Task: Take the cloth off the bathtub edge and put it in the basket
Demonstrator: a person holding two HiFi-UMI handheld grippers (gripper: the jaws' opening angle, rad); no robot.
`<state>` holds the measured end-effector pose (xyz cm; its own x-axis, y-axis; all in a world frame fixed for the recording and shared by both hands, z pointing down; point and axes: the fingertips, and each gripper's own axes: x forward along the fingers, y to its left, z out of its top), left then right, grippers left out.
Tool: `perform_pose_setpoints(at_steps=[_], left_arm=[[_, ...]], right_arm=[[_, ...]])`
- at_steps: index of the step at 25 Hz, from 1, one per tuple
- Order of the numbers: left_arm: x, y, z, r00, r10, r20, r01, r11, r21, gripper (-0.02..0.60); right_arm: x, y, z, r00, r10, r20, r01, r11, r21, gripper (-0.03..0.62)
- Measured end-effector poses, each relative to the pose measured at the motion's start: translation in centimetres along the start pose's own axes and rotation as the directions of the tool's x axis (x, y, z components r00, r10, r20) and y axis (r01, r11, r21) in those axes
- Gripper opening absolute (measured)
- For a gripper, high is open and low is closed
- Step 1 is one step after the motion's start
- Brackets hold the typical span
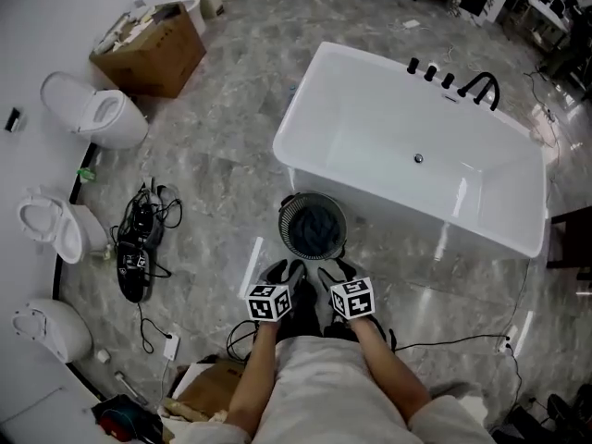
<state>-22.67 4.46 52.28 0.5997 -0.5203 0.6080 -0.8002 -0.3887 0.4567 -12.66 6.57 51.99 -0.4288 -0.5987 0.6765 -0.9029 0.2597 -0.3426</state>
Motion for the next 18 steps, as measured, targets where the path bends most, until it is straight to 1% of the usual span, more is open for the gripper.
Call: perform_pose_setpoints(at_steps=[2,4,5,7,9,11,13,15,18], left_arm=[[-0.8,-2.3,-1.0,1.0,-0.003,0.023,0.004,1.0,-0.013,0.242],[-1.7,-4.0,-1.8,0.999,0.006,0.036,-0.006,1.0,0.015,0.242],[-2.2,-4.5,-2.1,0.999,0.013,0.046,-0.014,1.0,0.027,0.242],[-3.5,-4.8,-2.7,0.997,0.032,0.072,-0.033,0.999,0.024,0.242],[-4.5,-5.0,-3.2,0.994,0.052,0.096,-0.053,0.998,0.013,0.242],[-4.7,-5.5,-3.5,0.991,0.07,0.11,-0.072,0.997,0.018,0.242],[-5.0,-6.1,-3.5,0.989,0.087,0.122,-0.091,0.995,0.034,0.242],[-5.4,-6.5,-3.6,0.987,0.096,0.129,-0.102,0.994,0.047,0.242],[-5.8,-6.9,-3.9,0.987,0.099,0.129,-0.108,0.992,0.064,0.241]], right_arm=[[-2.2,-0.4,-0.8,1.0,0.018,0.023,-0.018,1.0,-0.003,0.232],[-4.1,-0.2,-1.3,0.997,0.061,0.044,-0.061,0.998,-0.003,0.232],[-5.1,0.1,-1.5,0.995,0.081,0.052,-0.081,0.997,-0.009,0.232],[-6.7,0.7,-1.6,0.992,0.105,0.072,-0.102,0.994,-0.041,0.232],[-7.9,1.0,-1.5,0.989,0.115,0.093,-0.109,0.992,-0.065,0.232],[-8.7,0.5,-1.8,0.987,0.114,0.109,-0.108,0.992,-0.065,0.232],[-9.6,0.2,-2.6,0.988,0.117,0.102,-0.109,0.991,-0.077,0.232],[-10.1,0.1,-3.8,0.99,0.12,0.072,-0.113,0.989,-0.1,0.232],[-10.3,-0.4,-4.8,0.992,0.111,0.057,-0.106,0.99,-0.089,0.23]])
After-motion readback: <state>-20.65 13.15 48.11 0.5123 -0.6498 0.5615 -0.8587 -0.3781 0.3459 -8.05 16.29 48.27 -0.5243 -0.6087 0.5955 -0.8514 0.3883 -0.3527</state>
